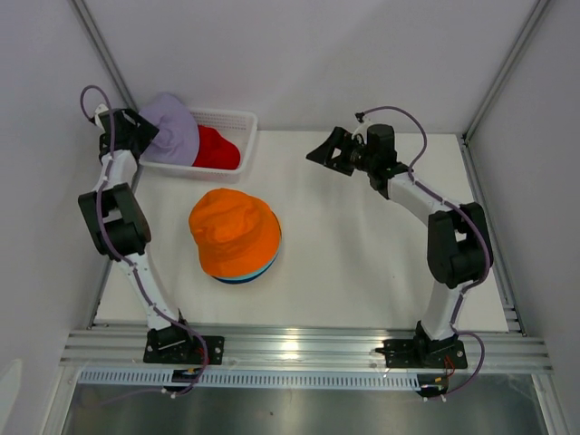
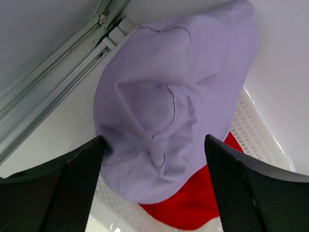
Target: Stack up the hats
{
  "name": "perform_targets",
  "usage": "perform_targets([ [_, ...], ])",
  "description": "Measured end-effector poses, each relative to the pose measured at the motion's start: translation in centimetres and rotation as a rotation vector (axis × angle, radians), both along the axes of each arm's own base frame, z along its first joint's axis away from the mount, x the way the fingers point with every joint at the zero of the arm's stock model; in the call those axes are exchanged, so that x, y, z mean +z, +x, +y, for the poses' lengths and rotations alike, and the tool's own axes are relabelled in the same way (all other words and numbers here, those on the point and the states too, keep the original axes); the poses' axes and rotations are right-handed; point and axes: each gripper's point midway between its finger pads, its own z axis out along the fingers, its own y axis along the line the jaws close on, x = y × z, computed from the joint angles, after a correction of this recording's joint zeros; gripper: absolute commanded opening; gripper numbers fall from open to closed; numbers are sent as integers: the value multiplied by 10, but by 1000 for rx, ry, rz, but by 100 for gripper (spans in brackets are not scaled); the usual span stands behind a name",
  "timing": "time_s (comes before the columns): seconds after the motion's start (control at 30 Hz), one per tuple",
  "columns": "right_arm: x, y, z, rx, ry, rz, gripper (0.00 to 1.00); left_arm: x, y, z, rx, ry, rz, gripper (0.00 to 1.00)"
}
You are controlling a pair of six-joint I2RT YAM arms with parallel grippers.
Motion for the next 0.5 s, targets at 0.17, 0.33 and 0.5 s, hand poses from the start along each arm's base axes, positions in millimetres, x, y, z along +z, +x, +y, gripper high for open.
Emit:
perform_targets([
  [0.17, -15, 13, 1, -7, 17, 28, 92, -3, 22, 5, 14, 17, -15, 79],
  [0.33, -23, 18, 1, -12, 16, 41, 92, -12, 29, 6, 36, 12, -7, 58],
  [0.5, -15, 22, 1, -14, 25, 20, 92, -25, 27, 7, 49, -2, 28, 1],
])
